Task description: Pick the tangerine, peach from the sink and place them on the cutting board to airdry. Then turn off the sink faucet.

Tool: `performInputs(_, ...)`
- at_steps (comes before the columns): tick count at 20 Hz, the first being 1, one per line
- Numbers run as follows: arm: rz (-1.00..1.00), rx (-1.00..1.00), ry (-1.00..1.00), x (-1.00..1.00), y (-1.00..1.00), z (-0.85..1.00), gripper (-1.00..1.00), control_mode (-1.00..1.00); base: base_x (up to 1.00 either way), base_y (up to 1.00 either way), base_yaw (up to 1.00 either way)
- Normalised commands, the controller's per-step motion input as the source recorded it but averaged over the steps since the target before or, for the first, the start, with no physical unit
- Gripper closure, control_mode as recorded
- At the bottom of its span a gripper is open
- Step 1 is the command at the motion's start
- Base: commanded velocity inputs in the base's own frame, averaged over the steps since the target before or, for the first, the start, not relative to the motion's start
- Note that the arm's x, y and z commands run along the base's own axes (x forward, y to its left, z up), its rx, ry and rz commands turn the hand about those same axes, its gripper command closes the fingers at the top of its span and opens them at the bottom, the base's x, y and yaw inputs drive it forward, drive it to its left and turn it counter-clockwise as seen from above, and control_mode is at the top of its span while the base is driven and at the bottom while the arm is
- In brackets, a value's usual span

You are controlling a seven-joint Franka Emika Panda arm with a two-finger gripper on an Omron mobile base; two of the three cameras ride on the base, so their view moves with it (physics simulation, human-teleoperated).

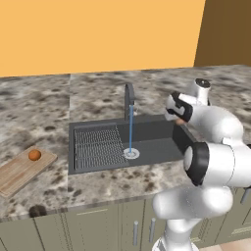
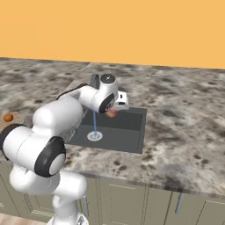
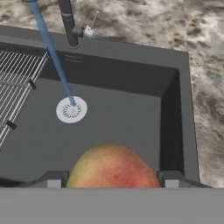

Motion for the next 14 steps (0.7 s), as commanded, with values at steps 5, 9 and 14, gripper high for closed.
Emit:
performInputs(5,0.00,0.01,-0.02,-0.27,0.14,-0.01,1.00,-1.00,0.00,0.00,0.00)
performInputs(9,0.05,0.05,0.00,-0.35,0.23,0.18,1.00,-1.00,0.00,0.00,0.00)
performInputs(14,0.11,0.00,-0.03,-0.46,0.35,0.45,1.00,-1.00,0.00,0.00,0.00)
